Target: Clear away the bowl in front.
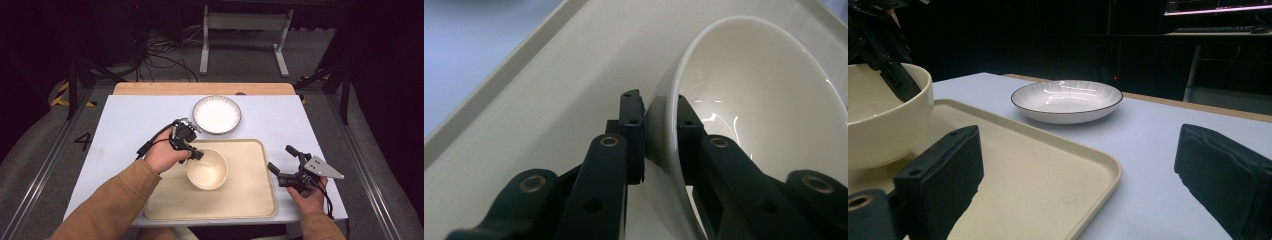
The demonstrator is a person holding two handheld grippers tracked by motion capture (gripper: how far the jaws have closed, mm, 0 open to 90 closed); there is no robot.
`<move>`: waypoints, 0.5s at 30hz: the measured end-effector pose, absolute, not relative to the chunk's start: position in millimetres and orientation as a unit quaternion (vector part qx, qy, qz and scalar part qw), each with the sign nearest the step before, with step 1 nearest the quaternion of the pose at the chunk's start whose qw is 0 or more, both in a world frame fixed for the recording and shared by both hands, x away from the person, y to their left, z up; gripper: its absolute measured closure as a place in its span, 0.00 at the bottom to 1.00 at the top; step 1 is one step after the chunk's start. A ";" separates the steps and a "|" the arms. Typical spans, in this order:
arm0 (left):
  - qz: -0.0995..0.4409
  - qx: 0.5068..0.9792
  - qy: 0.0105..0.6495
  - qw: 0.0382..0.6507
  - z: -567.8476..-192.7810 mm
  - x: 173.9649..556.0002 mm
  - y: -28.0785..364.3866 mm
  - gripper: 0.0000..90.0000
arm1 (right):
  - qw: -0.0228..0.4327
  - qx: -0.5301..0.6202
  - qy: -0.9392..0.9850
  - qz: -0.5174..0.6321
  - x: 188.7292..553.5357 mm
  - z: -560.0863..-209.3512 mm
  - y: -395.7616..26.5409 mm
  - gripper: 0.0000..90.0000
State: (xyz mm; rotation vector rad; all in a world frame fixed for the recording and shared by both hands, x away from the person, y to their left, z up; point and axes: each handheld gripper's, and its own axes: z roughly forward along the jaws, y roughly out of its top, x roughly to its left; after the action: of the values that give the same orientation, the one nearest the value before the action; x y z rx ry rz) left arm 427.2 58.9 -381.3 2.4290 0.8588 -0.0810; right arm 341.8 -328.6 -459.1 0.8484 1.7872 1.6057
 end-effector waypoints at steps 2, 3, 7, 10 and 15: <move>-0.031 0.905 0.321 0.278 -382.4 427.6 58.8 0.89 | 0.292 0.319 0.671 0.603 341.8 -459.1 -328.6 0.07; -0.031 0.905 0.320 0.278 -383.5 428.3 58.8 0.90 | 0.292 0.318 0.671 0.603 341.8 -459.2 -328.5 0.07; -0.029 0.905 0.324 0.276 -385.5 428.2 57.5 0.89 | 0.292 0.318 0.671 0.603 341.8 -459.2 -328.5 0.07; -0.029 0.906 0.322 0.275 -387.1 429.2 57.0 0.89 | 0.292 0.318 0.671 0.603 341.7 -459.2 -328.5 0.07; -0.028 0.905 0.324 0.274 -390.6 430.2 55.5 0.89 | 0.292 0.318 0.671 0.603 341.7 -459.2 -328.5 0.07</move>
State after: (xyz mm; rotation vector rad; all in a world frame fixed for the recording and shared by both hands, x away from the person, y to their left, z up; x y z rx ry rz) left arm 430.2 55.5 -390.6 2.4342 0.8723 -0.0756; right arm 341.7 -328.5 -459.2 0.8476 1.7866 1.6070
